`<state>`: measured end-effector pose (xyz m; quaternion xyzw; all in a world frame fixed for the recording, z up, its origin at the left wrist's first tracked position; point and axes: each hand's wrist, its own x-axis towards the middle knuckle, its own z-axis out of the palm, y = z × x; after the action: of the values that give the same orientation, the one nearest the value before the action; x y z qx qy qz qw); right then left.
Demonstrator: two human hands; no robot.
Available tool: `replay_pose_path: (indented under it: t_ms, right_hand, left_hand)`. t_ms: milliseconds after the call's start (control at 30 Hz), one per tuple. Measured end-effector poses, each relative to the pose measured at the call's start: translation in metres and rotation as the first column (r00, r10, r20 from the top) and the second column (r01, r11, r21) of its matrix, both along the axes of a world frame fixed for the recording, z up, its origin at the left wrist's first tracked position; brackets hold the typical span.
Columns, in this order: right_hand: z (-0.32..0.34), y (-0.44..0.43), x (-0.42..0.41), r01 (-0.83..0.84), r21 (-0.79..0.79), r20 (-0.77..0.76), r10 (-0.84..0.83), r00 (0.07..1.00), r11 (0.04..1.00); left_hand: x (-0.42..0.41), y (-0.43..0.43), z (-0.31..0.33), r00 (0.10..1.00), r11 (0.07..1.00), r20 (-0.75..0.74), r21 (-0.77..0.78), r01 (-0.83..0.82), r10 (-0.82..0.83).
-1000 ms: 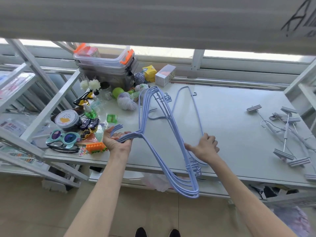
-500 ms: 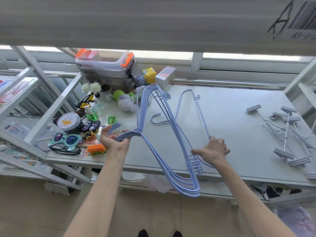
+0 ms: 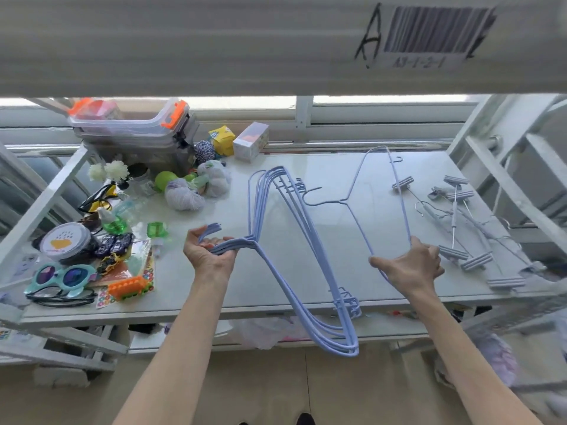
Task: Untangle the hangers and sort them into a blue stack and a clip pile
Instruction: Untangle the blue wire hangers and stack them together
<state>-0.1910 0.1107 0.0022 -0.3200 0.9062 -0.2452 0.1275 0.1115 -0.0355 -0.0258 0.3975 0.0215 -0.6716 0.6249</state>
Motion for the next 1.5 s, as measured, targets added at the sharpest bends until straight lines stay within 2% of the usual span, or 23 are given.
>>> replay_pose_path:
  t_ms: [133, 267, 467, 567, 633, 767, 900, 967, 1033, 1133, 1333, 1367, 1467, 1500]
  right_hand:
    - [-0.003, 0.005, -0.008, 0.099, -0.064, -0.002, -0.099, 0.995, 0.993]
    - [0.001, 0.005, -0.008, 0.168, -0.135, 0.070, -0.159, 0.985, 0.977]
    - [0.010, 0.000, 0.017, -0.067, -0.130, 0.149, 0.086, 0.985, 0.989]
    - [0.006, -0.002, 0.038, -0.184, -0.125, 0.176, 0.204, 0.963, 0.975]
    - [0.004, -0.001, 0.052, -0.240, -0.121, 0.187, 0.259, 0.948, 0.963]
    - [-0.001, 0.003, 0.075, -0.273, -0.114, 0.212, 0.292, 0.933, 0.955]
    - [-0.008, 0.011, 0.090, -0.310, -0.119, 0.202, 0.328, 0.923, 0.943]
    - [-0.012, 0.015, 0.094, -0.317, -0.117, 0.177, 0.334, 0.926, 0.941]
    - [-0.016, 0.017, 0.099, -0.327, -0.120, 0.142, 0.342, 0.929, 0.937]
    - [-0.021, 0.017, 0.104, -0.324, -0.119, 0.116, 0.337, 0.934, 0.938]
    - [-0.029, 0.018, 0.110, -0.316, -0.100, 0.054, 0.322, 0.945, 0.943]
    - [-0.030, 0.019, 0.110, -0.317, -0.092, 0.042, 0.322, 0.946, 0.944]
    - [-0.032, 0.019, 0.111, -0.341, -0.021, -0.005, 0.341, 0.940, 0.940]
    - [-0.032, 0.019, 0.111, -0.346, 0.006, -0.021, 0.346, 0.938, 0.938]
  left_hand:
    - [-0.021, 0.000, -0.003, 0.999, 1.000, -0.024, -0.002, 0.028, -0.028]
    - [-0.029, -0.001, -0.014, 0.998, 0.999, -0.042, 0.033, 0.037, -0.036]
    - [-0.038, -0.004, -0.014, 0.999, 0.994, 0.011, 0.095, 0.046, -0.047]
    - [-0.034, -0.010, -0.018, 0.987, 0.979, 0.026, 0.136, 0.154, -0.159]
    - [-0.031, -0.011, -0.013, 0.967, 0.964, 0.088, 0.138, 0.226, -0.239]
    - [-0.020, -0.009, -0.009, 0.917, 0.933, 0.176, 0.120, 0.340, -0.357]
    - [-0.005, -0.010, -0.011, 0.910, 0.923, 0.163, 0.132, 0.362, -0.380]
    - [-0.002, -0.011, -0.008, 0.873, 0.901, 0.223, 0.112, 0.419, -0.434]
    - [-0.002, -0.013, -0.004, 0.813, 0.870, 0.316, 0.108, 0.482, -0.489]
    - [0.002, -0.015, 0.003, 0.727, 0.834, 0.416, 0.182, 0.522, -0.546]
    - [0.004, -0.014, 0.008, 0.467, 0.772, 0.657, 0.295, 0.562, -0.591]
    - [0.003, -0.012, 0.008, 0.379, 0.748, 0.707, 0.319, 0.582, -0.597]
    - [0.010, -0.018, -0.008, 0.002, 0.690, 0.835, 0.454, 0.563, -0.551]
    - [0.012, -0.019, -0.010, -0.048, 0.686, 0.843, 0.467, 0.558, -0.536]
